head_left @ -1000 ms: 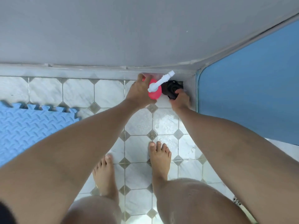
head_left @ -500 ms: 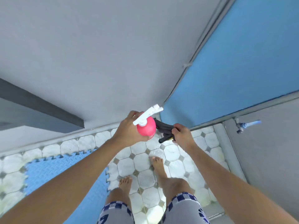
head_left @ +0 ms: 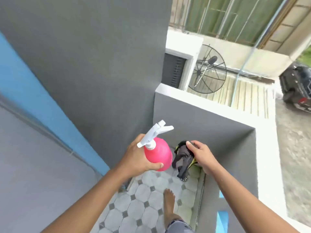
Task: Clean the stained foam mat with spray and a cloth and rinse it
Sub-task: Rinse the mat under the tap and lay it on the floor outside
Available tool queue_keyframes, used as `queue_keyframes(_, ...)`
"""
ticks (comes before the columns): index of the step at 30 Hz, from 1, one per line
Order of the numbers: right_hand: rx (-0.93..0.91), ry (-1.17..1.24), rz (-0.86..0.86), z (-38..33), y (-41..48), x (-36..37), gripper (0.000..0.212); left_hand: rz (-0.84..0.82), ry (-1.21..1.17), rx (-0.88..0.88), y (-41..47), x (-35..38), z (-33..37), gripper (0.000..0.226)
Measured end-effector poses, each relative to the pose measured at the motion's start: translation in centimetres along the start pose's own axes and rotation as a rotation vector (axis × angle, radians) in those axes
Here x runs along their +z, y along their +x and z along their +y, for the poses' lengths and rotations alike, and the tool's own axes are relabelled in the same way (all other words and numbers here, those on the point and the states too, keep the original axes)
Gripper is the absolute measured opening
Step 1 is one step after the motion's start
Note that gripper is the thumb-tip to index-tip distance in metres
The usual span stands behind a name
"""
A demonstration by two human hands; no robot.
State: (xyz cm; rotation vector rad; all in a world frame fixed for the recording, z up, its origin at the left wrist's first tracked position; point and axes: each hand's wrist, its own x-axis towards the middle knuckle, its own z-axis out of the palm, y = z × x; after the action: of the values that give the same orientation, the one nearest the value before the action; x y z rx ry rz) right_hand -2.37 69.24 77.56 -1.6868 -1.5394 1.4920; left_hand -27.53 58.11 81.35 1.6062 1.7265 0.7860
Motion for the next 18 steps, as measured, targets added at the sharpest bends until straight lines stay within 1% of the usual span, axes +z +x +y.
queue_keyframes(2, -0.014, 0.035, 0.156, 0.1, 2.5, -4.4, 0.032, -0.011, 0.003, 0.047, 5.8, 1.9, 3.1, 0.101)
queue_keyframes(3, -0.018, 0.051, 0.208, 0.1, 4.2, -6.5, 0.033, -0.020, 0.008, 0.046, 8.8, 2.9, 4.5, 0.098)
queue_keyframes(5, -0.019, 0.089, 0.257, -0.2, 8.0, -10.2, 0.029, -0.033, 0.023, 0.038, 14.9, 4.8, 7.0, 0.094)
queue_keyframes(9, -0.103, 0.126, 0.217, -2.8, 15.7, -16.3, 0.012, 0.019, 0.000, 0.007, 26.8, 7.3, 10.3, 0.091)
queue_keyframes(10, -0.115, 0.185, 0.196, -3.6, 17.6, -17.7, 0.011, 0.031, 0.026, -0.006, 29.5, 7.7, 10.9, 0.091)
queue_keyframes(12, -0.128, 0.359, 0.156, -5.0, 21.1, -20.1, 0.018, 0.064, 0.044, -0.042, 34.5, 8.5, 11.7, 0.092)
queue_keyframes(14, -0.057, 0.464, 0.165, -5.7, 24.6, -22.2, 0.019, 0.100, 0.048, -0.071, 39.0, 9.4, 12.5, 0.096)
queue_keyframes(15, 0.008, 0.463, 0.184, -5.0, 26.3, -23.1, 0.017, 0.100, 0.066, -0.092, 40.9, 9.9, 12.7, 0.099)
queue_keyframes(16, 0.081, 0.413, 0.193, -4.1, 27.6, -23.6, 0.017, 0.084, 0.088, -0.107, 42.5, 10.6, 12.8, 0.100)
queue_keyframes(18, 0.224, 0.239, 0.189, -1.4, 29.6, -24.5, 0.021, 0.038, 0.121, -0.124, 44.8, 12.0, 12.8, 0.096)
